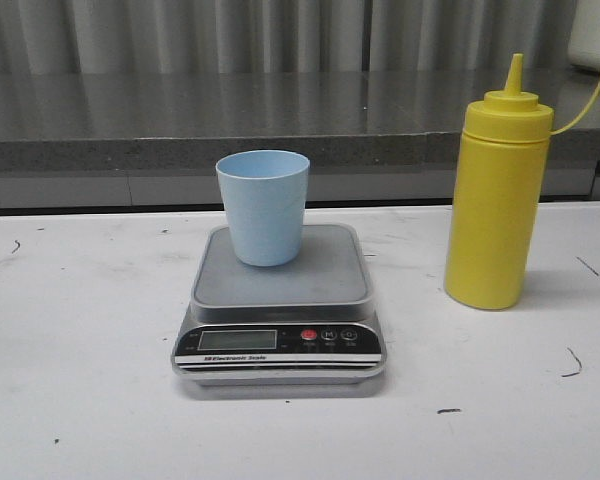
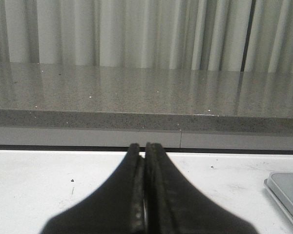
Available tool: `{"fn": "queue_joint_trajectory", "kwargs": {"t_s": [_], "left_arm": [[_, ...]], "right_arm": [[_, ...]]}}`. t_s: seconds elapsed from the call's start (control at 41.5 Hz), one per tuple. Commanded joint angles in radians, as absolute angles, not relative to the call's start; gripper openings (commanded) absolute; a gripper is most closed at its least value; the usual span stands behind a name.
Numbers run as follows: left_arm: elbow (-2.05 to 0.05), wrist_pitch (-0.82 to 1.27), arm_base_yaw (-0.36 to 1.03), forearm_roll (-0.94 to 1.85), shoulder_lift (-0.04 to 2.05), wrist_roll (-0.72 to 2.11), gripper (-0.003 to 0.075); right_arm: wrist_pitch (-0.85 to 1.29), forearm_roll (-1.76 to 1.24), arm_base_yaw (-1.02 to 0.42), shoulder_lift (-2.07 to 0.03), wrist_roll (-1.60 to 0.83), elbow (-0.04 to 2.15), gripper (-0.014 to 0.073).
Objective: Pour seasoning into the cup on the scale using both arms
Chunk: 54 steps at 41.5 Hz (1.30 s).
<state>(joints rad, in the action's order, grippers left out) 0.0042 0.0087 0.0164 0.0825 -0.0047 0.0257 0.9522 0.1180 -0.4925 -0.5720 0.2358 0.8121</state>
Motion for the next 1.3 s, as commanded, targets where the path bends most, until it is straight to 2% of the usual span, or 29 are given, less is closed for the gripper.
{"fn": "queue_joint_trajectory", "kwargs": {"t_s": [0.0, 0.458, 0.724, 0.941, 1.278], "left_arm": [[0.028, -0.077, 0.014, 0.091, -0.022, 0.028, -0.002], [0.028, -0.077, 0.014, 0.091, -0.022, 0.028, -0.002], [0.028, -0.077, 0.014, 0.091, -0.022, 0.028, -0.002], [0.028, -0.077, 0.014, 0.091, -0.022, 0.028, -0.002], [0.028, -0.077, 0.014, 0.091, -0.022, 0.028, -0.002]], "right_arm": [[0.887, 0.132, -0.492, -0.576, 0.225, 0.844, -0.0068], [0.878, 0.138, -0.462, -0.538, 0.225, 0.829, -0.0065], [0.557, 0.01, -0.251, -0.323, -0.11, 0.552, -0.0062], [0.269, 0.009, -0.107, -0.128, -0.12, 0.262, -0.0068], [-0.047, -0.006, -0.011, 0.027, -0.116, -0.014, -0.0068]]}}
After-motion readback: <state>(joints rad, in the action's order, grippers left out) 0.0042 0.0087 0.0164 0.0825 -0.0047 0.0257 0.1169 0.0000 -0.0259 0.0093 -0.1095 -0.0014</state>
